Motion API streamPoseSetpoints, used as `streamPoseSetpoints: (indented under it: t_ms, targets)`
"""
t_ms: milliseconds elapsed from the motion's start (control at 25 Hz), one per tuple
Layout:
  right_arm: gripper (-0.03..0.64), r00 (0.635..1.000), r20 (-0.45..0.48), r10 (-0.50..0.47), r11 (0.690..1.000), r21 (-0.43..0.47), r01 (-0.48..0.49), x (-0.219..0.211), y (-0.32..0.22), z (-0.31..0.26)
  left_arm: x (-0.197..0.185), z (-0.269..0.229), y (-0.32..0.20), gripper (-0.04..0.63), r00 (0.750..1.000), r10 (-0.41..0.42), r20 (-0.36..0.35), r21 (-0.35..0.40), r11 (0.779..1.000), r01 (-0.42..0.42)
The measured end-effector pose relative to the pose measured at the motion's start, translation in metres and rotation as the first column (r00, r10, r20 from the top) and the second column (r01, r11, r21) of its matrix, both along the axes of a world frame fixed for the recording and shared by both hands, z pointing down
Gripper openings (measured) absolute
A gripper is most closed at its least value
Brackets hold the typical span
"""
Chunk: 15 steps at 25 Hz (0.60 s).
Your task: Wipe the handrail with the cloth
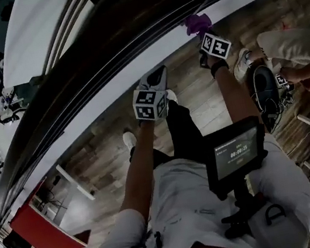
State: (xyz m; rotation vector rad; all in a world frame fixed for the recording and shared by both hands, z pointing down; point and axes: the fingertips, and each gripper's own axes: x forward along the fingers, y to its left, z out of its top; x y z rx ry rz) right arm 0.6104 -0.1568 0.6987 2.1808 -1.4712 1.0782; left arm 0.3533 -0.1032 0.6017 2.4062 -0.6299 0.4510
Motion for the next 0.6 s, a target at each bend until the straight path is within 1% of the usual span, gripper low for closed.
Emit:
streamPoseSetpoints:
  t_ms: [80,120,200,280,400,520,600]
  targets:
    - [0.048,0.999,-0.019,-0.041,0.999,0.029,0.042,-0.039,0.024,-0.034,-0.023,-0.027,0.013,-0.002,1.000,0.005,-0.028,0.023,1.000,-0.004]
    - [0.048,0.998,-0.033,-0.052,0.997,0.062,0.054,-0.062,0.035,-0.059,-0.038,-0.046,0.019,-0.002,0.999,0.013,-0.049,0.048,0.999,-0.010]
    - [0.048,0.997,-0.047,-0.058,0.986,0.152,0.065,-0.114,0.060,-0.115,-0.077,-0.088,0.035,-0.002,0.996,0.022,-0.084,0.110,0.994,-0.013]
    - [0.048,0.996,-0.060,-0.059,0.966,0.247,0.072,-0.173,0.087,-0.173,-0.126,-0.131,0.053,-0.002,0.995,0.021,-0.101,0.177,0.984,-0.003]
    - [0.048,0.992,-0.107,-0.073,0.924,0.367,0.108,-0.244,0.127,-0.257,-0.183,-0.191,0.076,-0.002,0.993,0.036,-0.109,0.290,0.957,-0.003]
    - [0.048,0.977,-0.169,-0.130,0.872,0.449,0.194,-0.308,0.168,-0.323,-0.224,-0.239,0.099,-0.002,0.994,0.033,-0.106,0.369,0.929,0.008]
    - [0.048,0.960,-0.219,-0.172,0.833,0.489,0.260,-0.347,0.190,-0.359,-0.249,-0.268,0.107,-0.002,0.993,0.010,-0.119,0.417,0.908,0.041]
